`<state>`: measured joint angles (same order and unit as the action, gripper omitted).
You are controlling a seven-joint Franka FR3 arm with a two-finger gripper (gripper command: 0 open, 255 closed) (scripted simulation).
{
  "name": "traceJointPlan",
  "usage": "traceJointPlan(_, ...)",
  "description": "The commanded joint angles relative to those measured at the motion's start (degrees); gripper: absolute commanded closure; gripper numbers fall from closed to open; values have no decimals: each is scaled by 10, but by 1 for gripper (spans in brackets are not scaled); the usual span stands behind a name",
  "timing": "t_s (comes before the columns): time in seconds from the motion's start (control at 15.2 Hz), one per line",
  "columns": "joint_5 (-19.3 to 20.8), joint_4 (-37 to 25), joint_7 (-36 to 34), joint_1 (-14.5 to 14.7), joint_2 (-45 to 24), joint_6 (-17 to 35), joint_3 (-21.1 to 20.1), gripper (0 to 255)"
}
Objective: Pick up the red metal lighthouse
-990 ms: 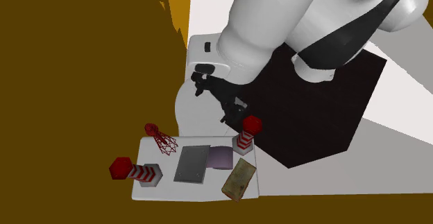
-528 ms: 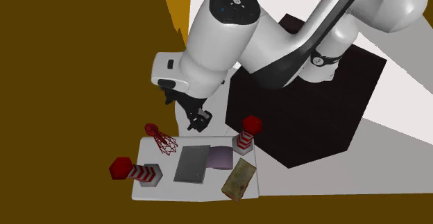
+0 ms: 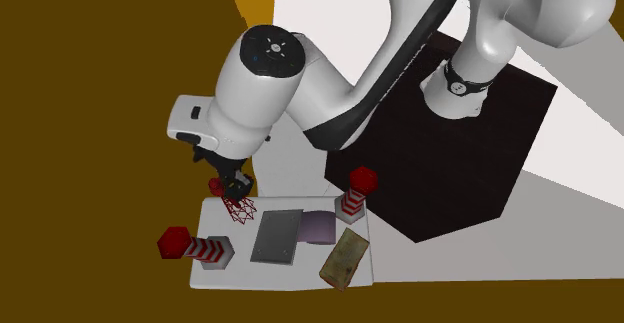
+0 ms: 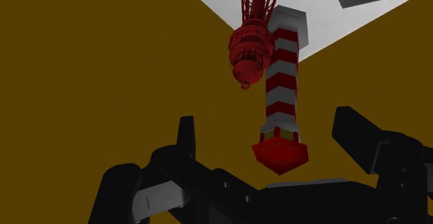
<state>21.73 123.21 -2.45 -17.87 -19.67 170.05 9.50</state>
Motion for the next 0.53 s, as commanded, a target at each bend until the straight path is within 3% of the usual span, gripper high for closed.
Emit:
traceJointPlan(0.0, 3, -25, -2, -1, -30, 16, 6, 0)
traceJointPlan(0.46, 16, -30, -27, 16, -80, 62, 29, 0)
